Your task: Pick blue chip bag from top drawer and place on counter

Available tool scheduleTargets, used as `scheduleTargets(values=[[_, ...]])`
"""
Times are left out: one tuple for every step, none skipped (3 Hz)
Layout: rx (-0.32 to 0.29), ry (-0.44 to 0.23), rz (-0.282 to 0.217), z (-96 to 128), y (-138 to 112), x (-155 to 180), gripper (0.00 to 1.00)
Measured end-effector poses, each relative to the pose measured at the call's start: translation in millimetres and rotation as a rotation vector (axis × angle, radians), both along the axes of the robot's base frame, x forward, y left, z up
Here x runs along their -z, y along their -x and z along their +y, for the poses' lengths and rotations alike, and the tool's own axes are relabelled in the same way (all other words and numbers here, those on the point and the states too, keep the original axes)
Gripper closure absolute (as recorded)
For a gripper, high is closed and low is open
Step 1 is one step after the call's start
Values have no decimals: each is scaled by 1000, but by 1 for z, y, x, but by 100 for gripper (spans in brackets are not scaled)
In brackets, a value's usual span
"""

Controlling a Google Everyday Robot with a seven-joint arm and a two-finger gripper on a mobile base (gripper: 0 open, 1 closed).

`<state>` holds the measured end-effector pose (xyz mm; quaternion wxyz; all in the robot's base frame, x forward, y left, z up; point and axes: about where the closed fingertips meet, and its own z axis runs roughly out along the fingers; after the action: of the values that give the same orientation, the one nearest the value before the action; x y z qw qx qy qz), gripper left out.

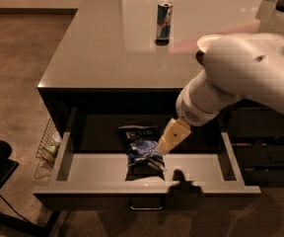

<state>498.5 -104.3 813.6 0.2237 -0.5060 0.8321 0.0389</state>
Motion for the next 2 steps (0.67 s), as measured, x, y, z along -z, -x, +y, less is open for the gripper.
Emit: scheduleTargets(values=[[34, -42, 26, 27, -35, 48, 0], [53, -95, 69, 48, -58, 94, 0]])
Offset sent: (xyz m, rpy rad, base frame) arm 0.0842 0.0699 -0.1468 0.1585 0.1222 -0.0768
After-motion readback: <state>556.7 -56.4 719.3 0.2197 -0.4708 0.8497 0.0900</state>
